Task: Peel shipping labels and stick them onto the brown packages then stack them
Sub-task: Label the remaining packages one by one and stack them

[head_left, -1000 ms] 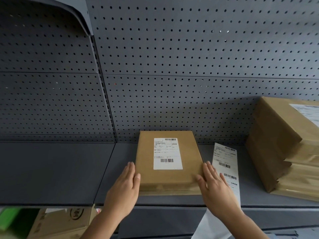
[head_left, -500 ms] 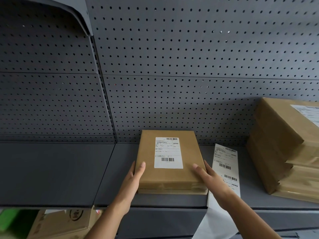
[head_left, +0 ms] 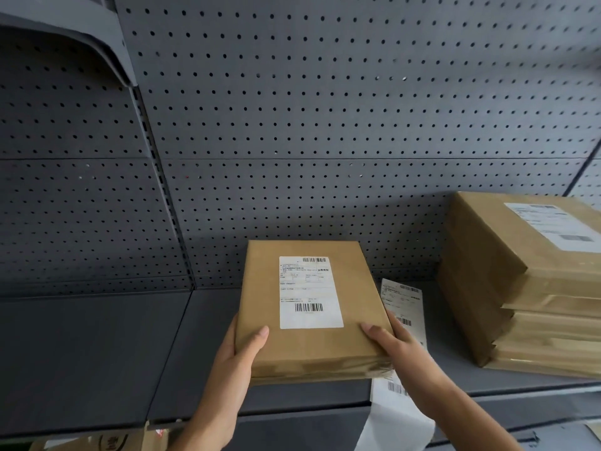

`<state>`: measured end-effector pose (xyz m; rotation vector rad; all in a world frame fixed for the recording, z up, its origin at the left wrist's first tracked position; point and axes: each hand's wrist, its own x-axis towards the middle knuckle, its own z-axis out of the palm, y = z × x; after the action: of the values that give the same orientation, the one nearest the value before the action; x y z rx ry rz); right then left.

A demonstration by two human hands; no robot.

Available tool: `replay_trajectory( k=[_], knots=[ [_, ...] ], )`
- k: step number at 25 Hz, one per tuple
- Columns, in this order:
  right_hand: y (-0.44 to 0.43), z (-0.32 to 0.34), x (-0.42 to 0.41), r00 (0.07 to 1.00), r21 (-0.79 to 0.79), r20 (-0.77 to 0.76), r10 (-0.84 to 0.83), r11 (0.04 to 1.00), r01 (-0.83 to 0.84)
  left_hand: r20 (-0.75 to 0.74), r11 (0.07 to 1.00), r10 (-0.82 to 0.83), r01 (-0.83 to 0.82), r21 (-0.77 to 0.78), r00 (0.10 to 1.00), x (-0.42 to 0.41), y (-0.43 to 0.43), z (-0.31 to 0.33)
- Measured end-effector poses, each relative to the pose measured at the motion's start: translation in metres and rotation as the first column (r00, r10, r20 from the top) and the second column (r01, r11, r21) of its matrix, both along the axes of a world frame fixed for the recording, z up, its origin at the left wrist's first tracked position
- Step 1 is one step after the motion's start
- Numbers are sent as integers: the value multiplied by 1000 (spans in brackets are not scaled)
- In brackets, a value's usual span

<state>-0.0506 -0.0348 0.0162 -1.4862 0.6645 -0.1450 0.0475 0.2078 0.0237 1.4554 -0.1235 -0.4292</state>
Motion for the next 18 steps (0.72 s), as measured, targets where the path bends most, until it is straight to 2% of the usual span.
replay_trajectory(
  k=[7, 15, 18],
  knots=[
    [-41, 101, -34, 973, -137, 227, -36, 988, 68, 198, 992, -54, 76, -101, 979, -6, -56, 81],
    [-112, 200, -97, 919, -337, 348, -184, 891, 305, 335, 937, -220, 294, -189, 916, -29, -151, 164],
    [-157, 220, -127, 889, -329, 382, -254, 861, 387, 354, 909, -307, 382, -167, 884, -53, -199, 179]
  ],
)
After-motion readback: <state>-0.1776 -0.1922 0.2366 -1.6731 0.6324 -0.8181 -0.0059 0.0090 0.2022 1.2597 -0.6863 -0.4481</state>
